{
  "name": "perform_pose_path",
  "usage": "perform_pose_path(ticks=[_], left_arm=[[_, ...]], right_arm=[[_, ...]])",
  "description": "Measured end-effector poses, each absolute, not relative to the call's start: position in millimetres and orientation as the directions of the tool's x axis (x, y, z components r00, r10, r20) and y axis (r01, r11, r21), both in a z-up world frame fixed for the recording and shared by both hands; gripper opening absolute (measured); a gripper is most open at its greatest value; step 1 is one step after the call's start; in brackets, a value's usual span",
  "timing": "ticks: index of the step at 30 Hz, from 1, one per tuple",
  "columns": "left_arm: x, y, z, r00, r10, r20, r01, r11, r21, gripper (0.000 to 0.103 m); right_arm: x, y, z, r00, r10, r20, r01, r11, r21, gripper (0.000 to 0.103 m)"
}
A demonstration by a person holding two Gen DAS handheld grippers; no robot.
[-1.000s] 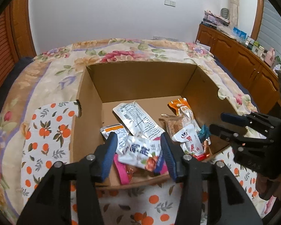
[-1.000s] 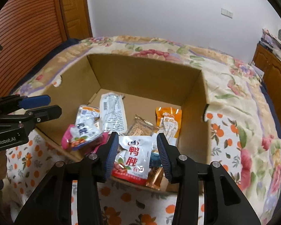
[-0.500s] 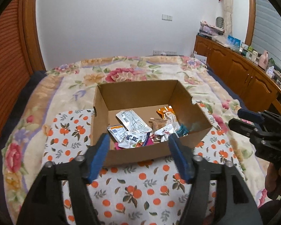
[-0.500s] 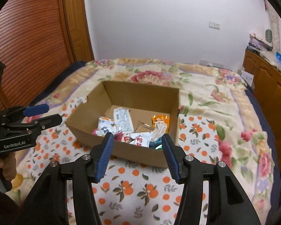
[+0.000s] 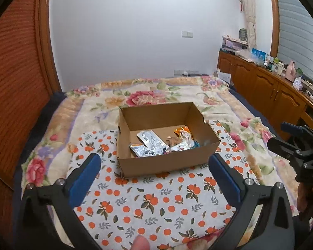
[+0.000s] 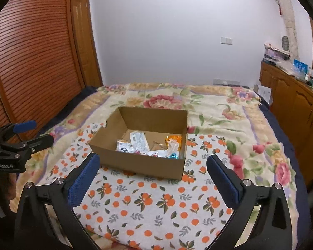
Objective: Organize snacks
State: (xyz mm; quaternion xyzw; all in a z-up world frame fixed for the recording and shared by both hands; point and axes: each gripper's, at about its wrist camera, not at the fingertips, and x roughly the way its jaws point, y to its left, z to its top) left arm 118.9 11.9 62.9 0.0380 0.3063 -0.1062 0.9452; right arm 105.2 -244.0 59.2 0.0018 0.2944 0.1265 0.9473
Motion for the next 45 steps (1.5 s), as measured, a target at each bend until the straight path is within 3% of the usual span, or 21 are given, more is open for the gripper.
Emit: perform_pose_path(ticks=[5, 21, 36, 45], left_arm=[[88, 11, 66, 0.834, -0.146, -0.532, 0.197, 0.98, 0.04, 0.103], [18, 6, 44, 0.861, -0.144, -0.489, 0.187, 0.982, 0.039, 0.103], [5, 7, 2, 0.865, -0.117, -0.487, 0.181, 0.98, 0.086, 0.103], [4, 9, -5, 0.862, -0.108, -0.495, 0.166, 0.983, 0.075, 0.103]], right_arm=[[82, -251, 58, 0.804, 0.236, -0.545, -0.229, 0.97, 0.081, 0.103], [15, -262, 38, 0.844, 0.252, -0.473, -0.224, 0.968, 0.115, 0.103], [-1, -268, -20, 0.833, 0.222, -0.506, -0.197, 0.975, 0.104, 0.103], [-1, -271, -27, 0.831, 0.217, -0.511, -0.192, 0.976, 0.102, 0.103]])
